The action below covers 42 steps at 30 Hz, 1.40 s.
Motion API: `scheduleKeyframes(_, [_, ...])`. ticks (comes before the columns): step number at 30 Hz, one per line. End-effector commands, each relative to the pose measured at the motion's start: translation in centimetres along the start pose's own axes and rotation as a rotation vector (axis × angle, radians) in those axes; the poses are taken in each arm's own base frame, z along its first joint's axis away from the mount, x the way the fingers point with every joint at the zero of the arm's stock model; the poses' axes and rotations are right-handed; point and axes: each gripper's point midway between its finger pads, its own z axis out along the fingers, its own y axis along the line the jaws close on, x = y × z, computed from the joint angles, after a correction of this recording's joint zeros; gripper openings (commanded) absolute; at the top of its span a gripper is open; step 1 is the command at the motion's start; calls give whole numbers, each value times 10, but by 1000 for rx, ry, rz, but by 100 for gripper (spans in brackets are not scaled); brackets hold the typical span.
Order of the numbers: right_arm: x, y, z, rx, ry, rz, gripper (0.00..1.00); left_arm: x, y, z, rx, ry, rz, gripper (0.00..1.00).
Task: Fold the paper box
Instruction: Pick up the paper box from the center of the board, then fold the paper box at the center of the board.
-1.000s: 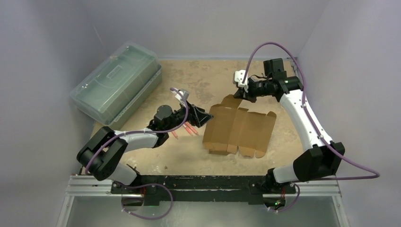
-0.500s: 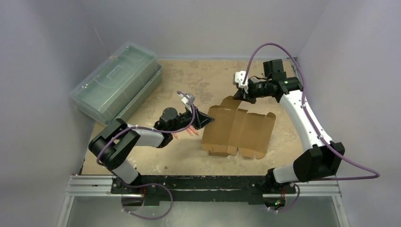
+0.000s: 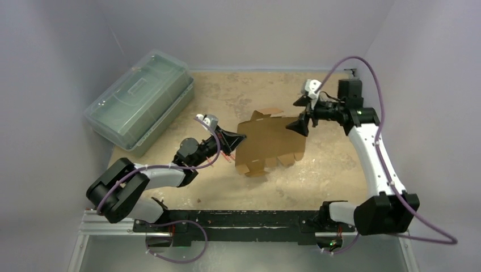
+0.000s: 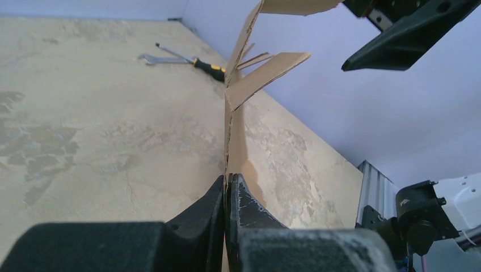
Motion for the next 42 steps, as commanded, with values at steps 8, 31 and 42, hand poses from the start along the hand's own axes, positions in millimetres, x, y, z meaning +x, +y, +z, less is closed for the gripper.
scheduleKeyframes(8, [24, -14, -45, 199, -208, 123, 99, -22, -20, -23, 47, -38, 159, 0])
scheduleKeyframes(31, [59, 21, -25, 23, -63, -187, 97, -27, -37, -20, 124, 70, 297, 0])
scheduleKeyframes(42, [52, 38, -4, -84, -72, -133, 83, -30, -43, -25, 143, 44, 273, 0])
